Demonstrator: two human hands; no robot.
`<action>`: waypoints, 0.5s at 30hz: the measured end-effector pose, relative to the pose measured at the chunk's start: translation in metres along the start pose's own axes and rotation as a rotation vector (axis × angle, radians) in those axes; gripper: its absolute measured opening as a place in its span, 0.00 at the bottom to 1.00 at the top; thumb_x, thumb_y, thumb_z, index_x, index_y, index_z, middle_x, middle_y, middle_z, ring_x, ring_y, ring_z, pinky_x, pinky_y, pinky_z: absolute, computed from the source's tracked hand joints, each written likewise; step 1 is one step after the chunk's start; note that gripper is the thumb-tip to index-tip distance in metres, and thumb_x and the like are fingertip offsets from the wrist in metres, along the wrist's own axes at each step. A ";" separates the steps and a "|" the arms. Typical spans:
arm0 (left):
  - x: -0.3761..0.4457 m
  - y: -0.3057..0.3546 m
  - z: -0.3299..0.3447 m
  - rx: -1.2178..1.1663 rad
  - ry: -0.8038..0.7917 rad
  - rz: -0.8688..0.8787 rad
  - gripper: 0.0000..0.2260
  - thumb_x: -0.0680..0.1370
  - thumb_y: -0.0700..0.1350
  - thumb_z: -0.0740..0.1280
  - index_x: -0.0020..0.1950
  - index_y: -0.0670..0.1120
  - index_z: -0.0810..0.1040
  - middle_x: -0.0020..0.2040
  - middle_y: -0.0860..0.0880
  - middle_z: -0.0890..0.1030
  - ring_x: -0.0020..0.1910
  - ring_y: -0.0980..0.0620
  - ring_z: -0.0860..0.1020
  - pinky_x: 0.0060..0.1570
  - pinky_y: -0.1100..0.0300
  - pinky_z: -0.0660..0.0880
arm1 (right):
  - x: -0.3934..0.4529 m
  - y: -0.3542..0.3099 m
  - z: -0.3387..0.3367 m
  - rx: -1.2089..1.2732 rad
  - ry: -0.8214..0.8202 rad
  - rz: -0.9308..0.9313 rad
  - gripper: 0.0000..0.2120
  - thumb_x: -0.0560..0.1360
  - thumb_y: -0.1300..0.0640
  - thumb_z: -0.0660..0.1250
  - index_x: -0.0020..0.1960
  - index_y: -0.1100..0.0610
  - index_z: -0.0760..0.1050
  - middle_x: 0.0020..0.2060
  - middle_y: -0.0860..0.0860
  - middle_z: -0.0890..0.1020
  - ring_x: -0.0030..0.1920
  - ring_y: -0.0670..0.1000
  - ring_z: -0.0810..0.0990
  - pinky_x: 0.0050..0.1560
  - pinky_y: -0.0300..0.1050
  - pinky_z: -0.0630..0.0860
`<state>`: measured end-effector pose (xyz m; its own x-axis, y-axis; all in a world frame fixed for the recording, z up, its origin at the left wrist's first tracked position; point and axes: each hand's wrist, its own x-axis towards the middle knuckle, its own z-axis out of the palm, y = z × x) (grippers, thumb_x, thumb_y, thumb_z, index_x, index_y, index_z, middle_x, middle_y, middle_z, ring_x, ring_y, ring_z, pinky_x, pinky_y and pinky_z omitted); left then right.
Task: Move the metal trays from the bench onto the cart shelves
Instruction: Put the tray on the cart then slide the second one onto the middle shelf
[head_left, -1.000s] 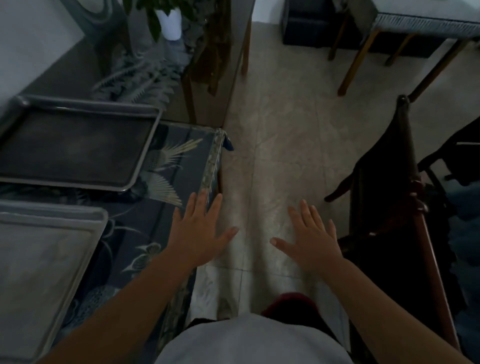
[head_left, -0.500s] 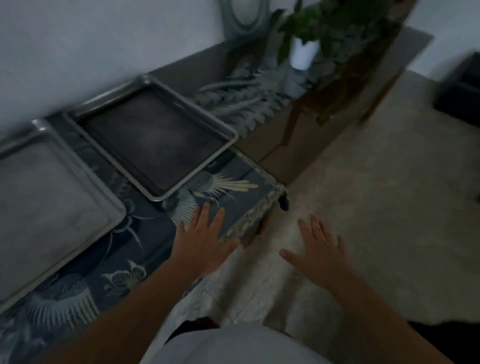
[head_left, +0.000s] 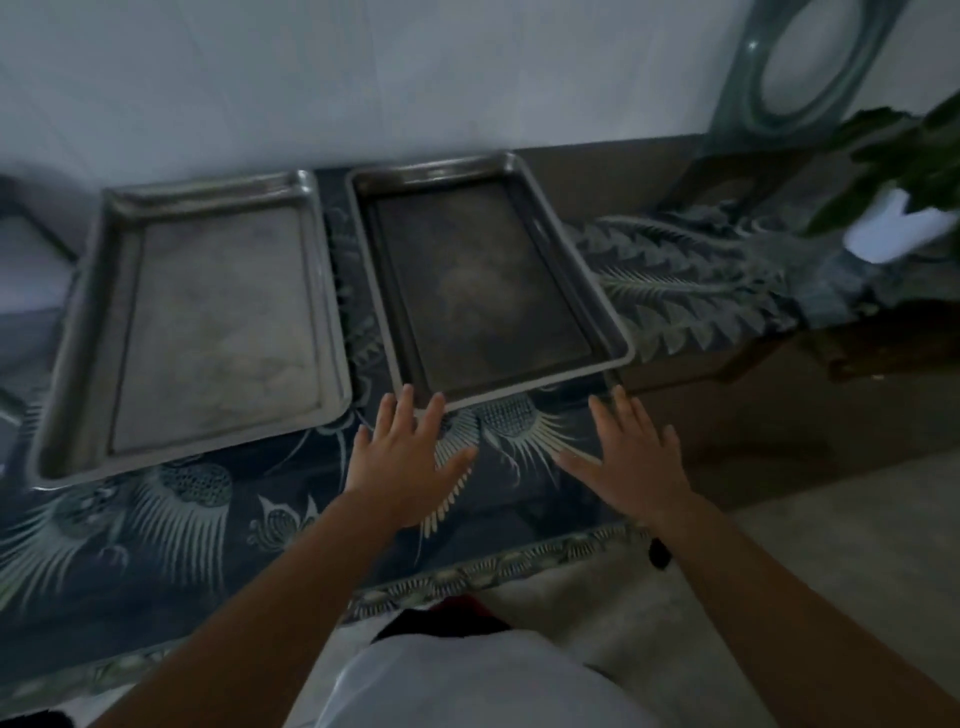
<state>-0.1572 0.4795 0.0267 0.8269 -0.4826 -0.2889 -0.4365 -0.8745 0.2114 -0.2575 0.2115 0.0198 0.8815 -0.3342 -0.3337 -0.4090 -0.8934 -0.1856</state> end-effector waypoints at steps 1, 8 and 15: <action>0.007 -0.002 -0.002 -0.011 0.000 -0.015 0.47 0.68 0.77 0.33 0.82 0.54 0.42 0.83 0.45 0.42 0.81 0.43 0.41 0.76 0.39 0.50 | 0.011 -0.004 -0.003 0.009 -0.012 -0.011 0.54 0.62 0.16 0.40 0.80 0.44 0.43 0.81 0.49 0.40 0.79 0.52 0.41 0.73 0.67 0.45; 0.052 -0.011 -0.007 -0.185 0.011 -0.178 0.40 0.75 0.74 0.44 0.82 0.54 0.43 0.83 0.46 0.44 0.81 0.44 0.43 0.77 0.40 0.51 | 0.075 -0.008 -0.029 -0.008 -0.094 -0.102 0.53 0.63 0.16 0.42 0.80 0.45 0.42 0.81 0.49 0.40 0.80 0.53 0.42 0.73 0.68 0.47; 0.087 -0.007 -0.011 -0.207 0.013 -0.331 0.39 0.77 0.72 0.47 0.82 0.54 0.43 0.83 0.46 0.43 0.81 0.43 0.43 0.76 0.41 0.52 | 0.151 0.012 -0.046 -0.108 -0.132 -0.174 0.54 0.62 0.16 0.40 0.80 0.44 0.40 0.80 0.48 0.38 0.79 0.52 0.40 0.74 0.68 0.51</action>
<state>-0.0779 0.4444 0.0106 0.9158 -0.1744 -0.3617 -0.0660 -0.9539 0.2929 -0.1185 0.1366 0.0098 0.8951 -0.1371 -0.4244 -0.2200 -0.9634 -0.1529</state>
